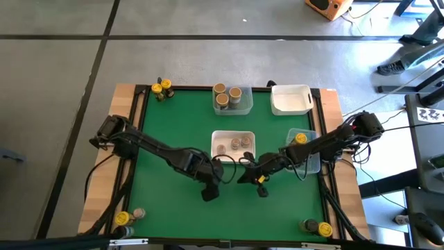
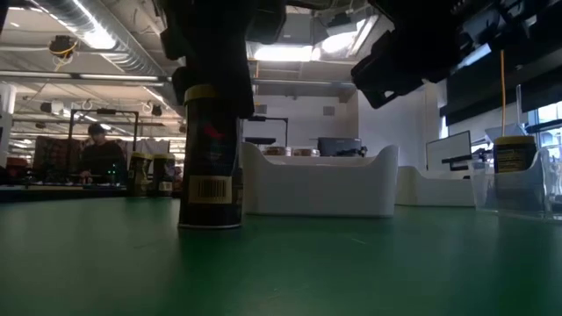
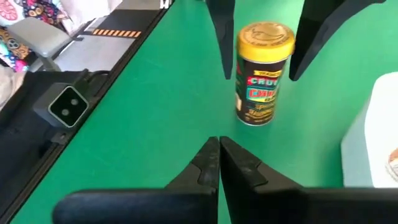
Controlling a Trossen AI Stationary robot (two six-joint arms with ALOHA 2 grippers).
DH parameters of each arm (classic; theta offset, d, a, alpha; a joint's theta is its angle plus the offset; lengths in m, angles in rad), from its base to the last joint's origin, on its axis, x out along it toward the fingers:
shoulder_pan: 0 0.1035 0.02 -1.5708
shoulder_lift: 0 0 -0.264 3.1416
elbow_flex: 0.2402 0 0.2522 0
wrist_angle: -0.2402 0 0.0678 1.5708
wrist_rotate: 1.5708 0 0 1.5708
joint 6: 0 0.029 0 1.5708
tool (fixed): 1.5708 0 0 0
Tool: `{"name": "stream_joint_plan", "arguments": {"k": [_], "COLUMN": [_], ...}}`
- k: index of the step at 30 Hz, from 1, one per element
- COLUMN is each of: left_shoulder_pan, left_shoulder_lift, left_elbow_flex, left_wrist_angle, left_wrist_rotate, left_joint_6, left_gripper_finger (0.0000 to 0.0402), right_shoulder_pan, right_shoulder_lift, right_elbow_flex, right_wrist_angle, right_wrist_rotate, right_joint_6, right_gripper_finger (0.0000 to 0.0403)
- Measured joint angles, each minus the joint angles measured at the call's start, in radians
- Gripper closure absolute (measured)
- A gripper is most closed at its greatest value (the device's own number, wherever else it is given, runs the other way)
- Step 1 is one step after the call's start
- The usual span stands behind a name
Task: Sort spices by type
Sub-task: Put the yellow seasoning can into the bottom white bin
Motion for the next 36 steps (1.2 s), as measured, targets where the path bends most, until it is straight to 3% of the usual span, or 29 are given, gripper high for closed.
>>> {"name": "stream_joint_plan", "arguments": {"k": [10,15,21,25,29,36], "left_shoulder_pan": [-0.018,-0.105,-0.196,-0.239,-0.267,-0.307], "left_shoulder_lift": [-0.144,-0.261,-0.384,-0.459,-0.526,-0.563], "left_elbow_flex": [0.000,-0.025,-0.222,-0.393,-0.541,-0.729], "left_wrist_angle": [-0.032,-0.081,0.033,0.240,0.391,0.605], "left_wrist_rotate": [-0.028,-0.211,-0.410,-0.415,-0.432,-0.487], "left_joint_6": [0.115,0.178,0.115,0.147,0.161,0.153], "left_gripper_finger": [0.0114,0.0114,0.0114,0.0114,0.0114,0.0114], "right_shoulder_pan": [0.000,0.000,0.000,0.000,0.000,0.000], "right_shoulder_lift": [0.000,0.000,0.010,0.067,0.159,0.296], "right_elbow_flex": [0.003,0.005,0.016,0.069,0.162,0.390], "right_wrist_angle": [0.097,0.200,0.267,0.216,0.215,0.050], "right_wrist_rotate": [0.018,0.054,0.112,0.158,0.161,0.270], "right_joint_6": [0.002,0.002,0.019,0.027,0.021,0.014], "right_gripper_finger": [0.0388,0.0388,0.0379,0.0329,0.0252,0.0122]}}
